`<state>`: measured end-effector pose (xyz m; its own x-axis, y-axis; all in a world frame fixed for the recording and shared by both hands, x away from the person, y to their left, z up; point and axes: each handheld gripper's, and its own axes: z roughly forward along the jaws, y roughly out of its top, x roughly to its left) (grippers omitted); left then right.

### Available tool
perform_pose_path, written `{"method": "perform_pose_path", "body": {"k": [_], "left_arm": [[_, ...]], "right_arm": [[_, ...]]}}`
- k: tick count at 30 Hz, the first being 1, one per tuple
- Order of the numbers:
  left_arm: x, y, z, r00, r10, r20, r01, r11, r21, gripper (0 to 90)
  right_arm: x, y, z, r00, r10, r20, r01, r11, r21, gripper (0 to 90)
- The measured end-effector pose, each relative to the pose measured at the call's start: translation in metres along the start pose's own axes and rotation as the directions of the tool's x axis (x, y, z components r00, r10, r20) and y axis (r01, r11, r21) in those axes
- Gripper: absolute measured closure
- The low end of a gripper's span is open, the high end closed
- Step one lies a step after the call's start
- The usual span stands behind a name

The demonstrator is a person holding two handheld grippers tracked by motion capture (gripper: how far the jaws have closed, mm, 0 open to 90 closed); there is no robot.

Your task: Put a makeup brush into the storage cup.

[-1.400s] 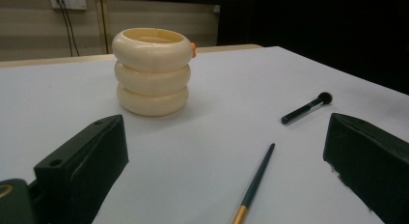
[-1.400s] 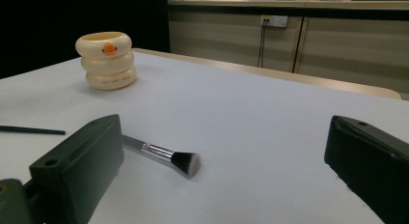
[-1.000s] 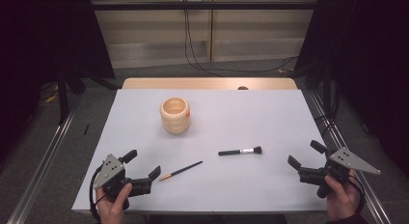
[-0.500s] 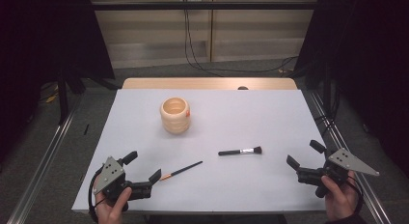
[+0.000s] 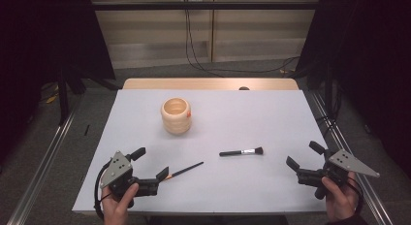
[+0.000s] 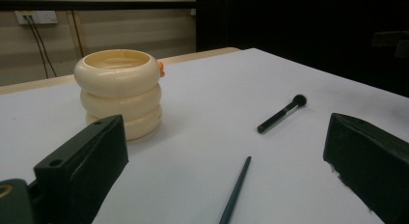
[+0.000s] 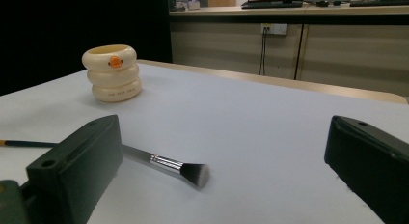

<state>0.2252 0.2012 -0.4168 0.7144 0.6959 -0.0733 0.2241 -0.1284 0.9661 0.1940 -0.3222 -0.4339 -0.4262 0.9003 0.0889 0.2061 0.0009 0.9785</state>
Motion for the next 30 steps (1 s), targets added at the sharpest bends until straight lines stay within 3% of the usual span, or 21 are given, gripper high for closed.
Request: {"method": "perform_pose_path", "body": {"k": [4, 5, 8, 11, 14, 22, 25, 26, 28, 30], "left_arm": [[-0.002, 0.006, 0.01, 0.9992, 0.015, 0.036, -0.016, 0.9995, 0.029, 1.9], [-0.002, 0.009, 0.012, 0.9981, 0.034, 0.051, -0.036, 0.9988, 0.034, 2.0], [0.0, 0.014, 0.017, 0.9969, 0.065, 0.045, -0.066, 0.9978, 0.006, 3.1], [0.002, 0.014, 0.019, 0.9984, 0.037, 0.043, -0.038, 0.9993, 0.005, 3.1], [0.004, 0.016, 0.023, 0.9964, 0.061, 0.059, -0.063, 0.9978, 0.02, 2.7], [0.003, 0.031, 0.037, 0.997, 0.046, 0.062, -0.048, 0.9983, 0.034, 2.1], [0.0, 0.038, 0.044, 0.9958, 0.068, 0.061, -0.07, 0.9971, 0.029, 3.0], [-0.002, 0.039, 0.046, 0.9955, 0.069, 0.064, -0.071, 0.9973, 0.021, 2.6], [-0.001, 0.041, 0.051, 0.9919, 0.06, 0.112, -0.064, 0.9974, 0.032, 2.5], [-0.002, 0.042, 0.055, 0.9919, 0.075, 0.102, -0.08, 0.9957, 0.047, 2.3]], "right_arm": [[0.0, 0.001, 0.001, 0.9997, -0.022, -0.012, 0.022, 1.0, 0.009, 0.0], [0.0, 0.0, 0.001, 0.9996, -0.025, -0.01, 0.025, 1.0, 0.011, 0.0], [0.0, 0.001, 0.0, 0.9996, -0.009, -0.028, 0.01, 1.0, 0.006, 0.0], [0.0, 0.001, 0.0, 0.9992, -0.017, -0.036, 0.017, 1.0, 0.009, 0.0], [0.001, 0.001, 0.001, 0.9989, -0.016, -0.044, 0.017, 1.0, 0.008, 0.0], [0.0, 0.001, 0.001, 0.9991, -0.021, -0.038, 0.022, 1.0, 0.019, 0.0], [0.0, 0.0, 0.001, 0.9992, -0.02, -0.034, 0.021, 1.0, 0.022, 0.0], [0.002, 0.001, 0.001, 0.9989, -0.025, -0.04, 0.025, 1.0, 0.018, 0.0], [0.002, 0.001, 0.001, 0.9984, -0.034, -0.045, 0.035, 0.999, 0.019, 0.0], [0.003, 0.001, 0.001, 0.9984, -0.035, -0.044, 0.036, 0.999, 0.022, 0.0]]}}
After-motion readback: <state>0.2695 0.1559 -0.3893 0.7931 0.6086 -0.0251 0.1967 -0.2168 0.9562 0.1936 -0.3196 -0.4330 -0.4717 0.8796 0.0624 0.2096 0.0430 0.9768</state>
